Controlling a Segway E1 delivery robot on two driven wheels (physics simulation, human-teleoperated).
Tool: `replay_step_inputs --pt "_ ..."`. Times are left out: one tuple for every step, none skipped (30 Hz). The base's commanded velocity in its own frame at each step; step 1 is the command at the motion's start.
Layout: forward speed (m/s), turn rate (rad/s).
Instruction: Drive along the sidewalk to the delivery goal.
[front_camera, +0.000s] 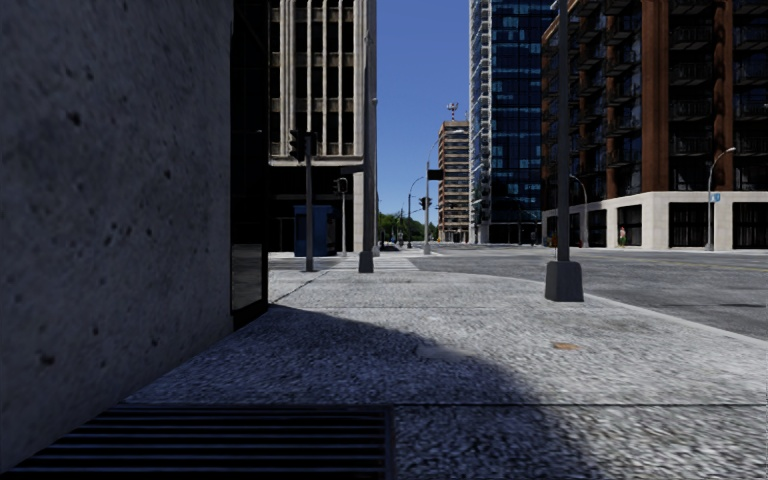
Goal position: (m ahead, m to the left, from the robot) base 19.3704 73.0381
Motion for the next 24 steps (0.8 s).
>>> replay_step_inputs --pt "2.0 0.0" --pt "2.0 0.0" --pt "2.0 0.0" --pt "2.0 0.0" --pt "2.0 0.0" --pt "2.0 0.0" --pt "2.0 0.0" --pt "2.0 0.0" --pt "2.0 0.0" --pt "2.0 0.0" --pt "2.0 0.0" --pt "2.0 0.0" --pt "2.0 0.0" --pt "2.0 0.0" --pt "2.0 0.0" --pt "2.0 0.0" --pt "2.0 0.0" --pt "2.0 0.0" --pt "2.0 0.0" --pt "2.0 0.0" --pt "2.0 0.0" --pt "2.0 0.0" --pt "2.0 0.0" --pt "2.0 0.0"
